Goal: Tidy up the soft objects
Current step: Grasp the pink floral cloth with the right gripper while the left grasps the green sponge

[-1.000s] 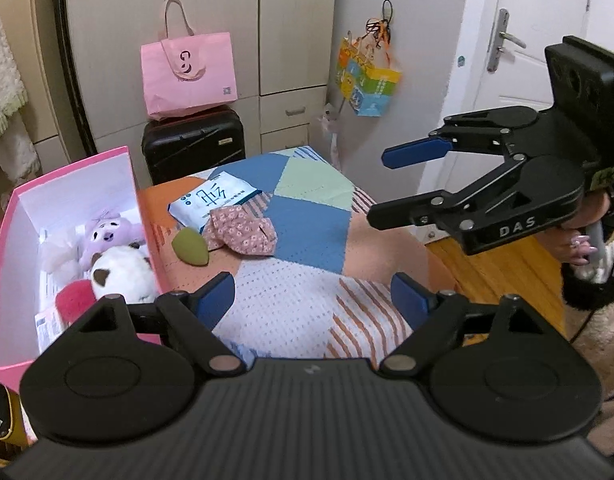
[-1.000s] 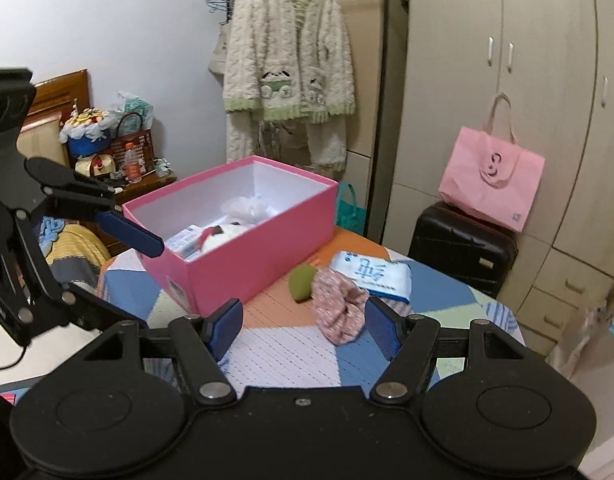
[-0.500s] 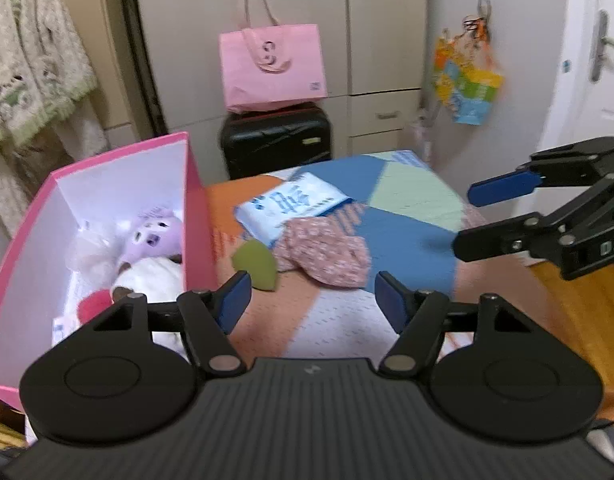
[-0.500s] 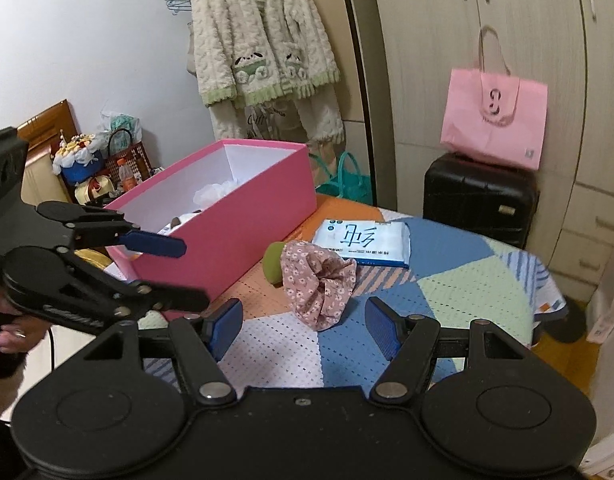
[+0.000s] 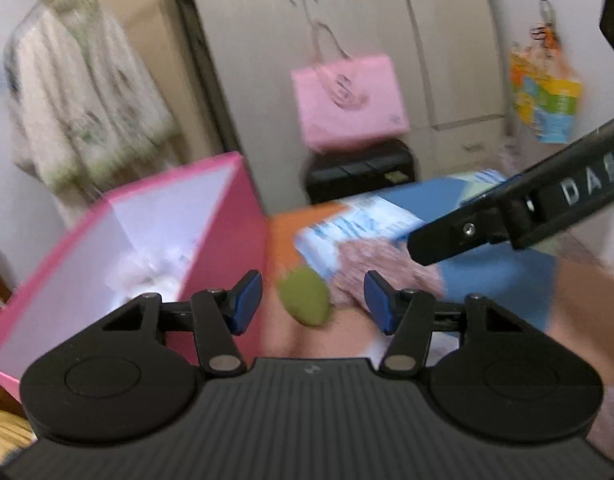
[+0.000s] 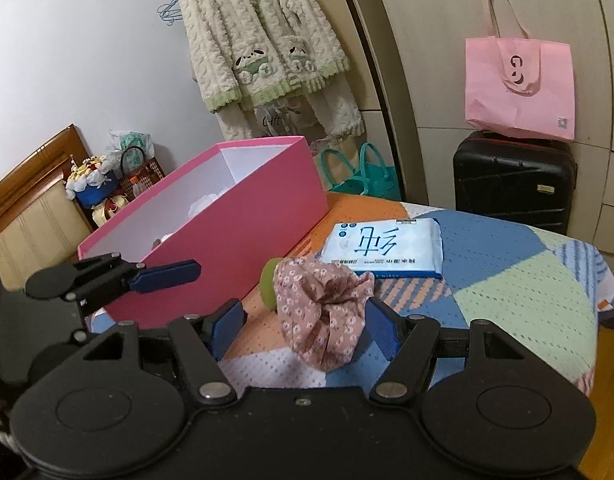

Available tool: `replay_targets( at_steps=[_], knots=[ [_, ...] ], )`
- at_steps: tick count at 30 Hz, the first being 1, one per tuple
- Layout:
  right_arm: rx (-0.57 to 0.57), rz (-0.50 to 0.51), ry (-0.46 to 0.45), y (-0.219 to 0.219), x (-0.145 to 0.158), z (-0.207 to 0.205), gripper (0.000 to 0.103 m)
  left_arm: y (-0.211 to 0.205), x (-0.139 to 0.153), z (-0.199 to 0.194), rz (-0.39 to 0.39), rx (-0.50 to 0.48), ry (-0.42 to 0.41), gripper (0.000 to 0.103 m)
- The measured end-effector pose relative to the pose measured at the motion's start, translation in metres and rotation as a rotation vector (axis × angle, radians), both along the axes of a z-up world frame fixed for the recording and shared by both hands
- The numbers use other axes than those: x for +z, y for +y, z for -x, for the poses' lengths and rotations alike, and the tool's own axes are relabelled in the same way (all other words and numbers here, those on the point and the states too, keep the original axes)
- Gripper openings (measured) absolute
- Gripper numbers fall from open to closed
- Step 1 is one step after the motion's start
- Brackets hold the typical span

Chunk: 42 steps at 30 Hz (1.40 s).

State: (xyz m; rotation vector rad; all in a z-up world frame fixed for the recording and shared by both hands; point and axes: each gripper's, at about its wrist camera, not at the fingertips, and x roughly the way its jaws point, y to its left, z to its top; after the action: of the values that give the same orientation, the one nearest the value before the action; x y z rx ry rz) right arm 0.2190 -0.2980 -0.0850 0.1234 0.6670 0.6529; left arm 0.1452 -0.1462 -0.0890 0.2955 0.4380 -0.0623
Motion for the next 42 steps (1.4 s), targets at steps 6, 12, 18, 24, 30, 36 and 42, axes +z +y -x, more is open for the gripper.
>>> replay_targets(
  at_steps=[6, 12, 18, 24, 30, 36, 42],
  knots=[
    [0.001, -0.027, 0.036, 0.009, -0.012, -0.029, 0.073, -0.007, -0.010, -0.004, -0.043, 0.062, -0.098, 0.052],
    [-0.003, -0.015, 0.067, 0.016, -0.018, -0.050, 0.073, -0.011, -0.012, 0.003, -0.051, 0.052, -0.109, 0.039],
    [0.011, -0.035, 0.074, 0.014, -0.017, -0.054, 0.073, -0.019, -0.025, -0.021, -0.095, 0.123, -0.026, 0.039],
    [0.006, -0.026, 0.139, 0.020, -0.028, -0.070, 0.072, -0.021, -0.032, -0.038, -0.087, 0.143, 0.015, 0.037],
    [-0.047, -0.071, 0.206, 0.012, -0.039, -0.088, 0.072, -0.011, -0.036, -0.047, 0.027, 0.121, 0.088, 0.037],
    [0.007, -0.014, 0.182, 0.025, -0.046, -0.087, 0.071, -0.009, -0.036, -0.048, 0.051, 0.121, 0.072, 0.037],
    [-0.058, -0.066, 0.206, 0.014, -0.055, -0.092, 0.071, -0.011, -0.040, -0.047, 0.024, 0.098, 0.061, 0.037]
  ],
)
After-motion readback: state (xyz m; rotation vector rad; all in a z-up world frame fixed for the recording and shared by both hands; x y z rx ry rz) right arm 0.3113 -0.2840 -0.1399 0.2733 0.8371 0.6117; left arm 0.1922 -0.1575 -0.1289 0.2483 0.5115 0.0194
